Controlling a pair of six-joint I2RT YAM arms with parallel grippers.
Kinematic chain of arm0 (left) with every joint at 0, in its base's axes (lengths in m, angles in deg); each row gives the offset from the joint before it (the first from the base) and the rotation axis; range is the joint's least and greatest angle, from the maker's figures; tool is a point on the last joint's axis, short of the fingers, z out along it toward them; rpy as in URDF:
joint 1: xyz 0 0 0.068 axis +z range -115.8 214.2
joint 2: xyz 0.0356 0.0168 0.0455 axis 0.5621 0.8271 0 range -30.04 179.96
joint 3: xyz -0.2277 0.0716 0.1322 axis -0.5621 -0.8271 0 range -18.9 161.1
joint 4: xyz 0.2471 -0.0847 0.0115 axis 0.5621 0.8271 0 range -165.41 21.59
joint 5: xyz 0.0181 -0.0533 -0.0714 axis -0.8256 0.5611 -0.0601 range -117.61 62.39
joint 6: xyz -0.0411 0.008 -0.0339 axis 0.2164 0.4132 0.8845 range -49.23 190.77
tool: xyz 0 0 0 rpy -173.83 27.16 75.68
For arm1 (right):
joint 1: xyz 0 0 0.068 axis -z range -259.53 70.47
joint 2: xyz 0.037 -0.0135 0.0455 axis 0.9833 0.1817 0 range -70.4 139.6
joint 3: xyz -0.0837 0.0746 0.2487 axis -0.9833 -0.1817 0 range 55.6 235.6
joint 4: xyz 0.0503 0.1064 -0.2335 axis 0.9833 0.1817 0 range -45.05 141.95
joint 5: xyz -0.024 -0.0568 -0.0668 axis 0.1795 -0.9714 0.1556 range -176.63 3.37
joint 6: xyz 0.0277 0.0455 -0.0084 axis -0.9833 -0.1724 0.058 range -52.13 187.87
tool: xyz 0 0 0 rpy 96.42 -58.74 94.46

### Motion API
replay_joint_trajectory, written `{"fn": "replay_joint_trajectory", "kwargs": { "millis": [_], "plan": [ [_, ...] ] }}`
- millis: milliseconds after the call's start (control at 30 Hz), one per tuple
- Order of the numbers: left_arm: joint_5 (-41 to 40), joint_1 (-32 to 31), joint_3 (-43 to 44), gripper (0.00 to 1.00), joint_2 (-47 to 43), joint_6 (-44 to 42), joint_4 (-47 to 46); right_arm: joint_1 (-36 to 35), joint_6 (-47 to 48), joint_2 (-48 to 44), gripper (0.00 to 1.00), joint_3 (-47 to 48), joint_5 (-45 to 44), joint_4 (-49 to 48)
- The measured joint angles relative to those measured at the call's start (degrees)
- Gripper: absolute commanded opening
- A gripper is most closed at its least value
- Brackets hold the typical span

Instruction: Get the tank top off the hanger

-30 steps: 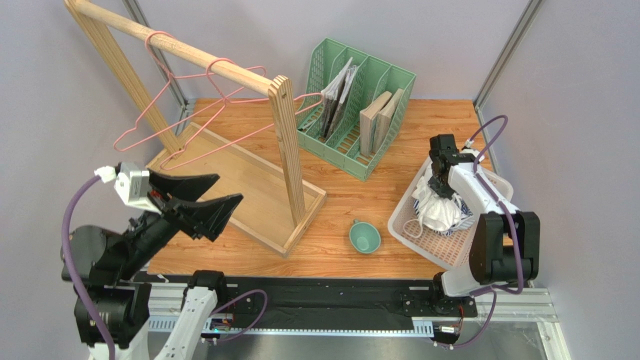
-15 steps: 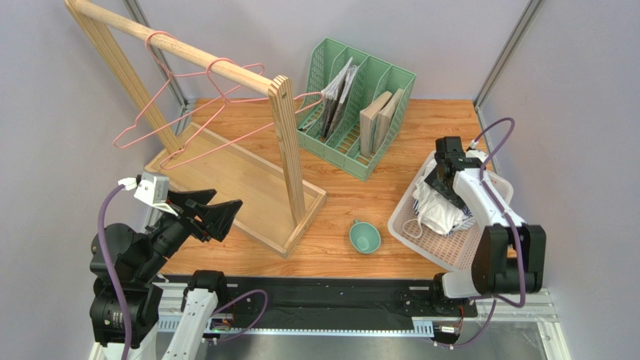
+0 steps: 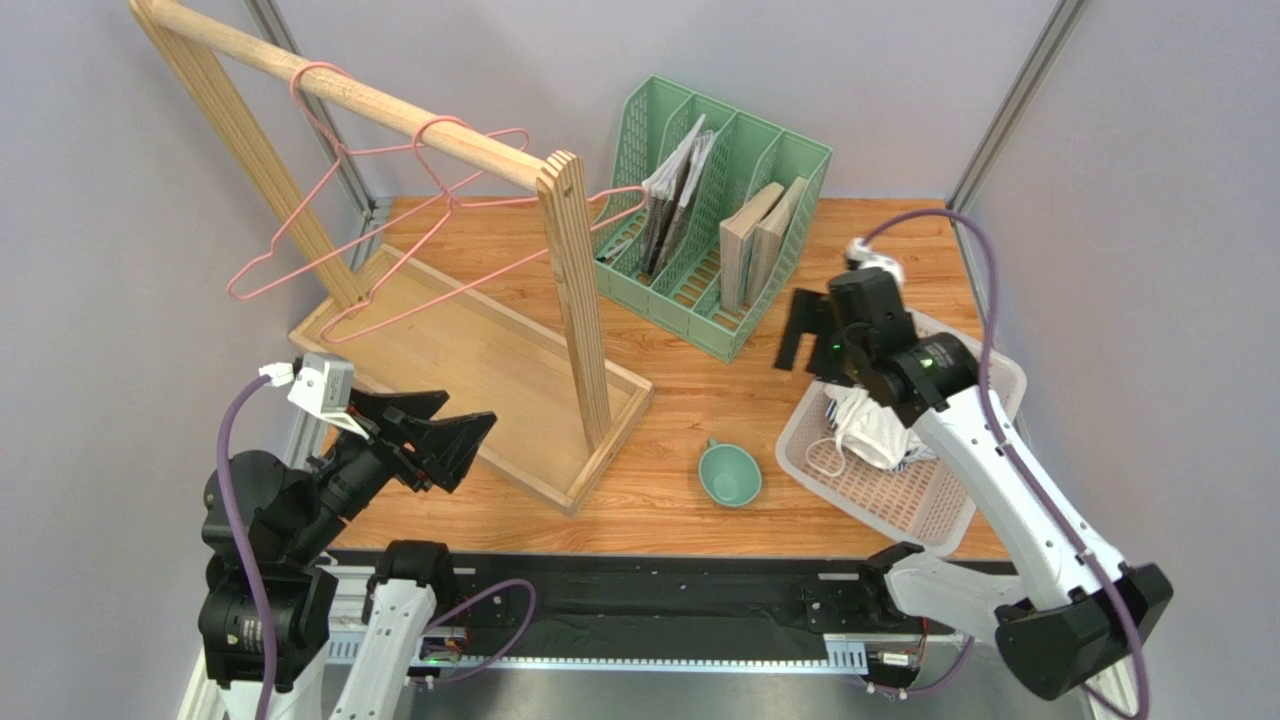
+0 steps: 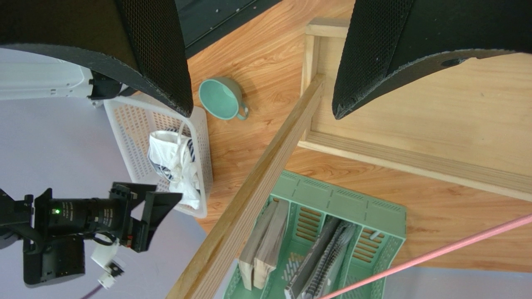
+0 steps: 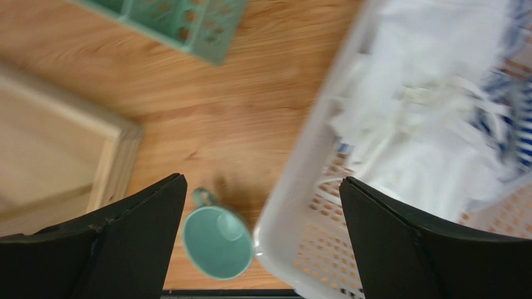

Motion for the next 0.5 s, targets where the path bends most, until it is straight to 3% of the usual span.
{"fn": "replay_joint_trajectory", "kwargs": {
  "millis": [200,367,500],
  "plan": [
    [1.70,0.00,-5.66,0.88,-5.84,2.45,-0.11,-21.22,1.09,2.21,1.00,-0.52,12.11,-12.90],
    [3.54,0.00,-14.62,0.89,-11.06,6.16,-1.75,-27.39,-1.64,-3.37,1.00,-12.00,21.31,-30.91],
    [7.32,0.00,-26.21,0.90,-17.35,11.93,-8.37,-30.27,-5.18,-7.10,1.00,-23.67,27.26,-46.07]
  ]
}}
